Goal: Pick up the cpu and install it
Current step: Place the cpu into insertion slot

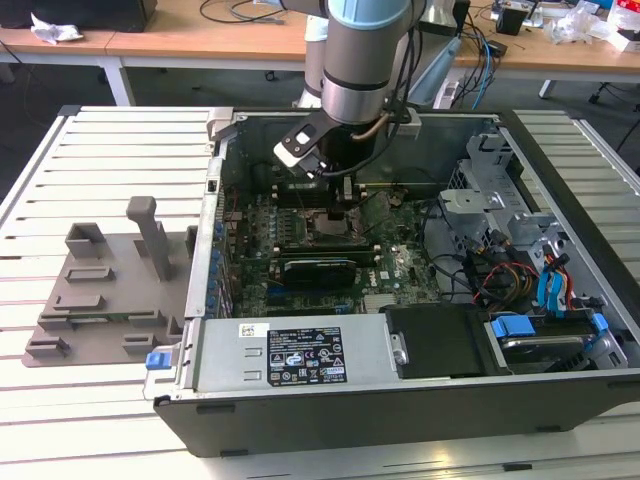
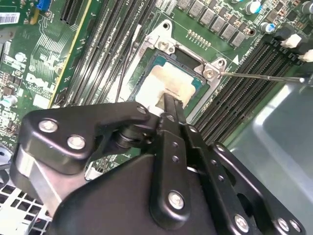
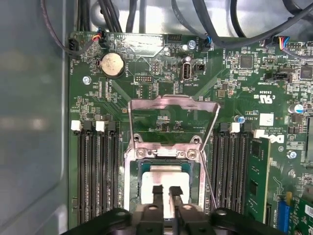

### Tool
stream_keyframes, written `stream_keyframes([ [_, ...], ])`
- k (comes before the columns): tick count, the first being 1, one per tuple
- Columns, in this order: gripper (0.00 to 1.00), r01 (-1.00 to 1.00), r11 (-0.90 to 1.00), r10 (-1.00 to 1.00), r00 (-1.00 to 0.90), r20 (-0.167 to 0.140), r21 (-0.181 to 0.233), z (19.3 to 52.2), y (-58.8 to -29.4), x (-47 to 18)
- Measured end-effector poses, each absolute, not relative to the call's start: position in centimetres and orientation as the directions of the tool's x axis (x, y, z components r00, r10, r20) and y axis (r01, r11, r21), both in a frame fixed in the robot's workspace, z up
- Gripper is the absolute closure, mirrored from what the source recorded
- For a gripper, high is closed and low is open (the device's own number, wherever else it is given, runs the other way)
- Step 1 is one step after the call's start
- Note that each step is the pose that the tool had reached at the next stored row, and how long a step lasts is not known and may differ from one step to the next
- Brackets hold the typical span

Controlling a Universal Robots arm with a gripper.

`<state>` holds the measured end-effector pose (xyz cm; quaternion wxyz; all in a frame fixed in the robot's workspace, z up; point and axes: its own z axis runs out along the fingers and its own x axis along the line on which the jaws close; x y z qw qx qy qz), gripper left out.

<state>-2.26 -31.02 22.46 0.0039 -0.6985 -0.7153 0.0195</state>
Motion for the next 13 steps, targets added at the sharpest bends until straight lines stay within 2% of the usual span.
stream_keyframes([
  [1,0.89,0.999,0.023,0.999,-0.024,-0.022,-0.033,22.6,-31.0,-2.3],
  [2,0.89,0.999,0.023,0.999,-0.024,-0.022,-0.033,22.8,-30.9,-2.3],
  [13,0.89,0.999,0.023,0.999,-0.024,-0.022,-0.033,24.4,-30.9,-2.3],
])
